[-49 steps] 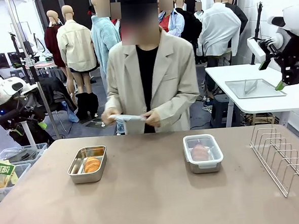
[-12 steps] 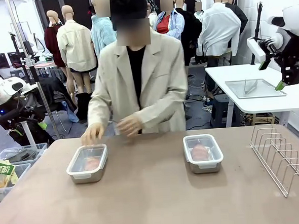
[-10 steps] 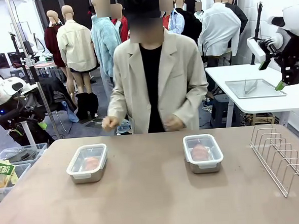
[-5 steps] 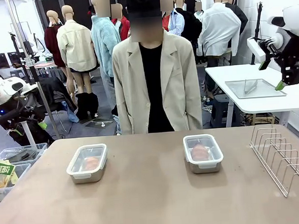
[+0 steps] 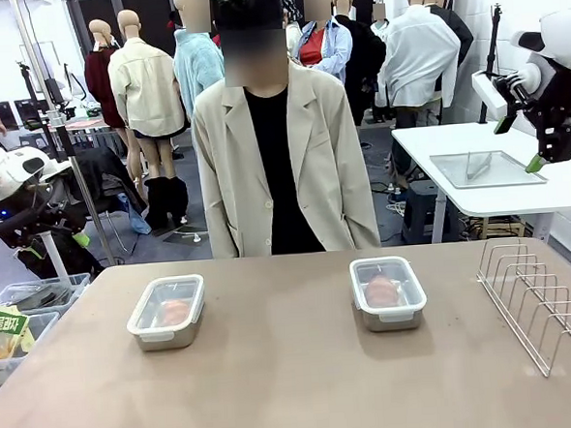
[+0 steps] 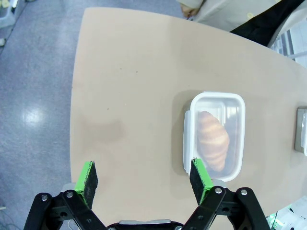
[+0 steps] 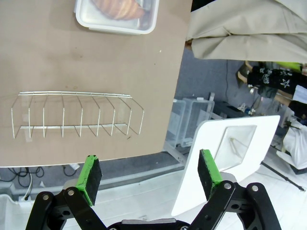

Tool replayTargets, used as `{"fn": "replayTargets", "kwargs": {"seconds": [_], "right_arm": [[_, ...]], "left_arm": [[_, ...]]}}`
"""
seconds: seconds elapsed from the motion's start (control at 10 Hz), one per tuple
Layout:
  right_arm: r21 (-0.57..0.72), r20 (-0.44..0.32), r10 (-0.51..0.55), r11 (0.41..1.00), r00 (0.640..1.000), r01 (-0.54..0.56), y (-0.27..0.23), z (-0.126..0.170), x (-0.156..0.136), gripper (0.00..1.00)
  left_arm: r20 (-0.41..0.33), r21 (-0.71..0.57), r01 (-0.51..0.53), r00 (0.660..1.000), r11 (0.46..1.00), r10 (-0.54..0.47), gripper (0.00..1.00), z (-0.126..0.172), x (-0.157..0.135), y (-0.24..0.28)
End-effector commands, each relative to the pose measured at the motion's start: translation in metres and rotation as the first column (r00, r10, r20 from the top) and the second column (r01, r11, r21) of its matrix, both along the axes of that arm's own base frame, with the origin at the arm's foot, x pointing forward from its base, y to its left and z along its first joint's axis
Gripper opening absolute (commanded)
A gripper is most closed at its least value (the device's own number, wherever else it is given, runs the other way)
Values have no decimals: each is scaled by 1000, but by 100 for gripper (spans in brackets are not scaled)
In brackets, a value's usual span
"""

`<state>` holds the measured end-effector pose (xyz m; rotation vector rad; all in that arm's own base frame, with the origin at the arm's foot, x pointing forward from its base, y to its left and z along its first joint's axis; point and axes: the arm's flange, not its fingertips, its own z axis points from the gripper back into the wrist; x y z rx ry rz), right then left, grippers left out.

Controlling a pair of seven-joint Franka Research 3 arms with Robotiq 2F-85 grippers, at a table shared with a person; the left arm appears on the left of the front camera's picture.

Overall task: Place the bread in airtight containers.
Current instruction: Release when the human grabs the Airtight Container lid.

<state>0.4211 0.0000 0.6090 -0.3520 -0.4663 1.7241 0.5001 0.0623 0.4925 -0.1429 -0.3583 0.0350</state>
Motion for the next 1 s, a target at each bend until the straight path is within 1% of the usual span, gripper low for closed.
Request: {"fn": "replayTargets", "kwargs": {"seconds": [0.0, 0.9], "right_arm": [[14, -1, 12, 1000, 1000, -12, 0, -1, 0, 100], [14, -1, 12, 1000, 1000, -12, 0, -1, 0, 100]], "left_arm": [[1, 12, 1, 1000, 1000, -1, 100, 2, -1, 2], [1, 12, 1, 1000, 1000, -1, 100, 2, -1, 2]]}}
